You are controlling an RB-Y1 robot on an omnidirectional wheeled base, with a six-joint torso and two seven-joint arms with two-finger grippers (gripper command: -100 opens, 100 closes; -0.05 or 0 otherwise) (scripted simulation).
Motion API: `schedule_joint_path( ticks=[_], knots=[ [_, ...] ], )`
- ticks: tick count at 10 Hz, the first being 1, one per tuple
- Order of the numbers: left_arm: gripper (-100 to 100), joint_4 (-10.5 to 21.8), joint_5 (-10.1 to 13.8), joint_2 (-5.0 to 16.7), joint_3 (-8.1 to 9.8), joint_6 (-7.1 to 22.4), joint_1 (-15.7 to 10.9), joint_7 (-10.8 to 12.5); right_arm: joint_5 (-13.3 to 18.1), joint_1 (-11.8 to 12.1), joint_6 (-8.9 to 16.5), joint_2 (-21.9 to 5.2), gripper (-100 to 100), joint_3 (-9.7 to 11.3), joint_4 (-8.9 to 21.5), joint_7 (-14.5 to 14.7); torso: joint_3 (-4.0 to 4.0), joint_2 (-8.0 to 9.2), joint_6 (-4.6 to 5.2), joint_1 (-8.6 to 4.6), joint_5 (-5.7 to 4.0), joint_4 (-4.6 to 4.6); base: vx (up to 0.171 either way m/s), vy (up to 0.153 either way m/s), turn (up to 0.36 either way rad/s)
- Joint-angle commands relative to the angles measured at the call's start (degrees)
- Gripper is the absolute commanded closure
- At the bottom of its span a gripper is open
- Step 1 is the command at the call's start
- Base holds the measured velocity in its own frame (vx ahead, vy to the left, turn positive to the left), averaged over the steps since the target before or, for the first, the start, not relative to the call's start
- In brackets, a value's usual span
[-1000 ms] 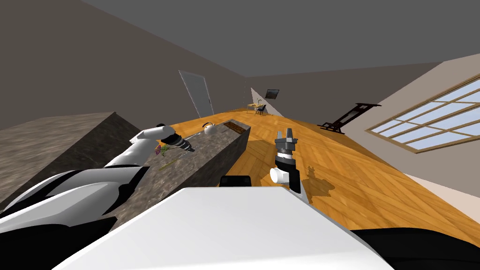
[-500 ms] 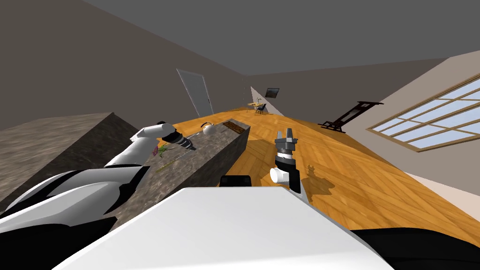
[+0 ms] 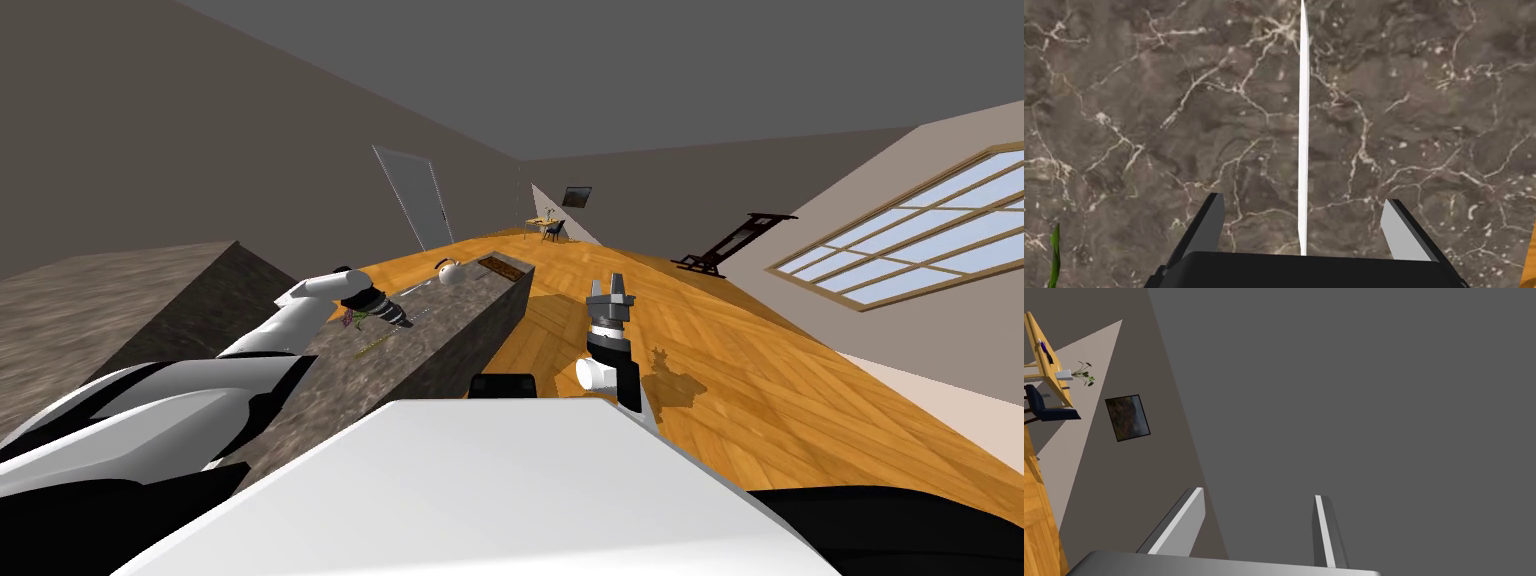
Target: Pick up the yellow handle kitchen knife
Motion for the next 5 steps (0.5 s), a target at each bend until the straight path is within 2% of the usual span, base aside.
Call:
schedule_joint_path(
  ticks=[1,3,4,5],
  knots=[
    [-100,2.0,0.1,0.5,-0.71,-0.2,0.4,-0.4,0.0,0.0,0.0,0.0,0,0.0,0.0,0.0,0.00,0.00,0.00,0.00,0.00,0.00,-0.107,0.079,-0.017],
    [-100,4.2,0.1,1.0,-1.44,-0.4,0.5,-0.9,0.0,0.0,0.0,0.0,0,0.0,0.0,0.0,0.06,0.09,0.00,0.06,0.01,0.02,-0.085,0.068,-0.047],
    [-100,3.5,0.1,0.9,-1.17,-0.3,0.4,-0.8,0.0,0.0,0.0,0.0,0,0.0,0.0,0.0,0.03,0.05,0.00,0.02,0.01,0.01,-0.035,0.027,-0.014],
    [0,3.6,0.1,0.9,-1.20,-0.3,0.5,-0.8,0.0,0.0,0.0,0.0,0,0.0,0.0,0.0,-0.04,-0.09,0.01,-0.10,-0.02,-0.01,-0.007,0.004,0.000]
  ],
)
